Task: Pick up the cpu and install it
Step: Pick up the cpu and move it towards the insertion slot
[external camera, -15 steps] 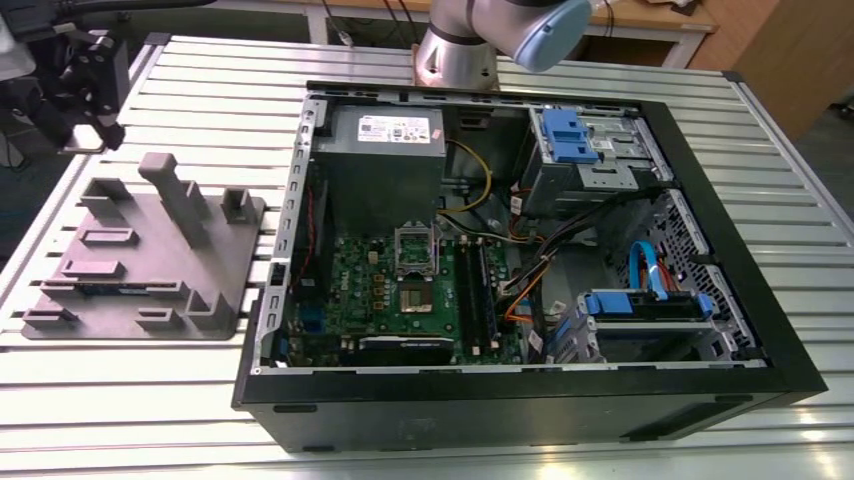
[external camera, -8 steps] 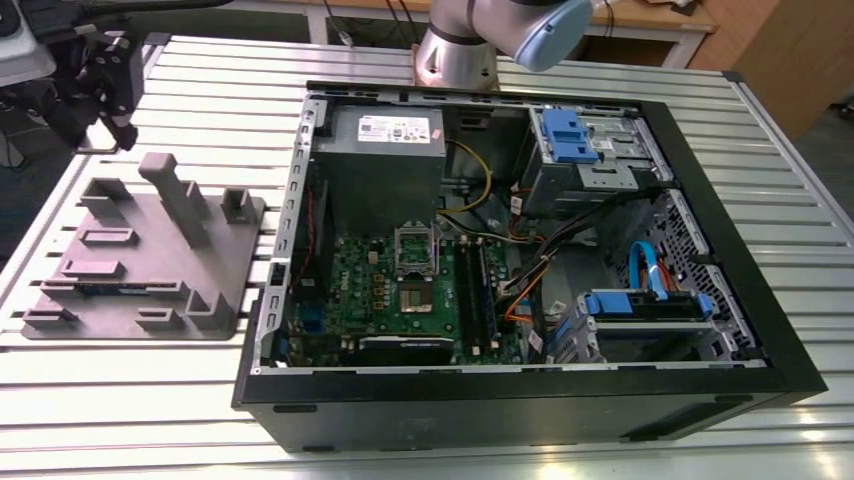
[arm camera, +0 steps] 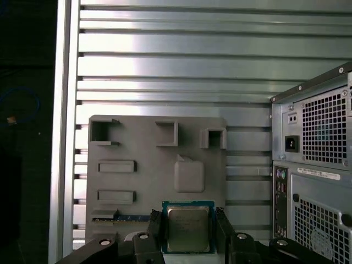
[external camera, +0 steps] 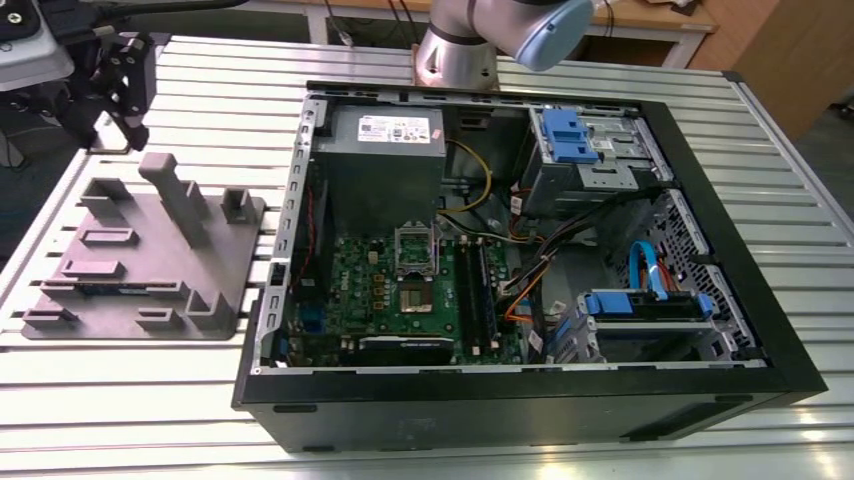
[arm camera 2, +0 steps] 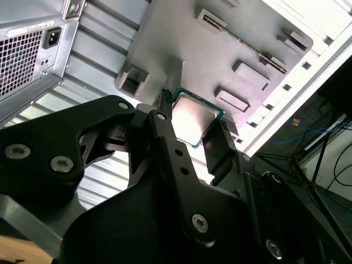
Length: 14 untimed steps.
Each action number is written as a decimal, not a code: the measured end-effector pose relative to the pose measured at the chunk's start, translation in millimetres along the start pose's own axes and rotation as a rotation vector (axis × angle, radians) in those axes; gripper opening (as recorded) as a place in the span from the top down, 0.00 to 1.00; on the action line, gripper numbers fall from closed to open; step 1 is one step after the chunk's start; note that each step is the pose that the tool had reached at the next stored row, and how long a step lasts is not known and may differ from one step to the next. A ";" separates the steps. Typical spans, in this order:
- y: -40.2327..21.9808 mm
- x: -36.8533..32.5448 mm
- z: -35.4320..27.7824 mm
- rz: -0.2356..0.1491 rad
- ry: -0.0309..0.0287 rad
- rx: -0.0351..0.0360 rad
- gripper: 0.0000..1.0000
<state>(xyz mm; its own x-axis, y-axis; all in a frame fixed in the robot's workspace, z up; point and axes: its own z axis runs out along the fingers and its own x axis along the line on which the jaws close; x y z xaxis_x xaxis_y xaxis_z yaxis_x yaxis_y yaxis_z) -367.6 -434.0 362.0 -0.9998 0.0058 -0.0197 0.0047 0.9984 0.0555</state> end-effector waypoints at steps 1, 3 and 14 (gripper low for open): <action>0.0 -1.0 0.0 0.000 0.0001 0.0001 0.53; 0.0 -2.7 0.1 0.000 -0.0001 0.0000 0.53; 0.0 -4.9 0.1 0.000 0.0000 0.0000 0.53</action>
<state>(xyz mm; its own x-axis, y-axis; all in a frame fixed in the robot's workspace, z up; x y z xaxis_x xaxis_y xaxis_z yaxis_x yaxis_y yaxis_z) -362.6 -434.0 362.0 -0.9998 0.0058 -0.0197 0.0047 0.9984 0.0555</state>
